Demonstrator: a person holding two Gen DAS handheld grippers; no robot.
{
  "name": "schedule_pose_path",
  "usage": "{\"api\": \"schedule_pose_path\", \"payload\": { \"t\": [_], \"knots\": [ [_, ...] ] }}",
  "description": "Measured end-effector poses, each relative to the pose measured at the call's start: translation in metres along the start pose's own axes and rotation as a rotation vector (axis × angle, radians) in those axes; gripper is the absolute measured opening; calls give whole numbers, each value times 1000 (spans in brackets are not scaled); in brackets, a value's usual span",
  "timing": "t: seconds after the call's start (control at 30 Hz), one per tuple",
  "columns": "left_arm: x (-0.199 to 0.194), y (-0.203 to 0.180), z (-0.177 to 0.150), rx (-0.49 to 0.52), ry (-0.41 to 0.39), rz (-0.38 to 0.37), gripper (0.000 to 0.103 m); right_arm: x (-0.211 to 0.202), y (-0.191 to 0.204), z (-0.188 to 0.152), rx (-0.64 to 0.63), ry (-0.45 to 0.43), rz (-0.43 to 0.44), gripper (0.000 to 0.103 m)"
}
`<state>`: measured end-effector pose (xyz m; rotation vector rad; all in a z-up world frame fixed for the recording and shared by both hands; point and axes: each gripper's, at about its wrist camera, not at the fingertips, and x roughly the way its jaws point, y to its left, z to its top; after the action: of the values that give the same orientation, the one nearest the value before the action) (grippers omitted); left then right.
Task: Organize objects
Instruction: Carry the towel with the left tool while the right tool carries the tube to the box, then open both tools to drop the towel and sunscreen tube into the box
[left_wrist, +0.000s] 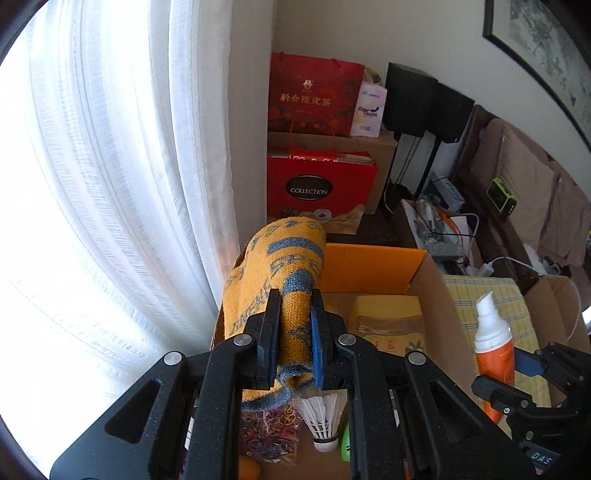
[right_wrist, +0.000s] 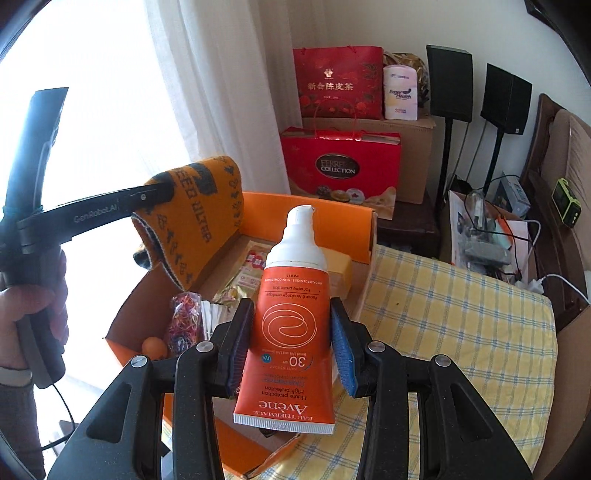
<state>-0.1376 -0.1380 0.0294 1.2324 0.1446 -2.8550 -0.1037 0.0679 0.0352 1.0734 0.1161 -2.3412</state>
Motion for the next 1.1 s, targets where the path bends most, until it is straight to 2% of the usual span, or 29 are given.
{"api": "schedule_pose_path", "payload": {
  "t": [0.13, 0.23, 0.3, 0.37, 0.4, 0.47, 0.6, 0.67, 0.87, 1.0, 1.1],
  "knots": [
    [20, -2, -10, 17, 19, 32, 14, 9, 6, -3, -3, 15, 22, 41],
    [38, -12, -18, 14, 63, 6, 18, 13, 9, -5, -4, 24, 32, 41],
    [50, -20, -23, 11, 116, -31, 32, 15, 9, -6, -4, 30, 36, 41],
    [58, -27, -26, -16, 150, -104, 54, 17, 10, -8, 2, 37, 44, 41],
    [57, -27, -27, -38, 154, -132, 57, 18, 9, -8, 7, 40, 52, 41],
    [51, -25, -29, -76, 143, -153, 67, 18, 8, -10, 12, 45, 55, 41],
    [35, -5, -22, -131, 116, -161, 72, 19, 10, -12, 4, 53, 54, 41],
    [27, 6, -21, -147, 105, -160, 80, 21, 13, -12, 5, 56, 64, 41],
    [3, 25, -31, -149, 69, -145, 92, 35, 27, -14, 21, 78, 120, 41],
    [-5, 30, -40, -123, 57, -119, 94, 45, 38, -18, 31, 92, 150, 41],
    [-11, 36, -45, -123, 40, -107, 100, 52, 47, -22, 36, 102, 169, 41]
  ]
}}
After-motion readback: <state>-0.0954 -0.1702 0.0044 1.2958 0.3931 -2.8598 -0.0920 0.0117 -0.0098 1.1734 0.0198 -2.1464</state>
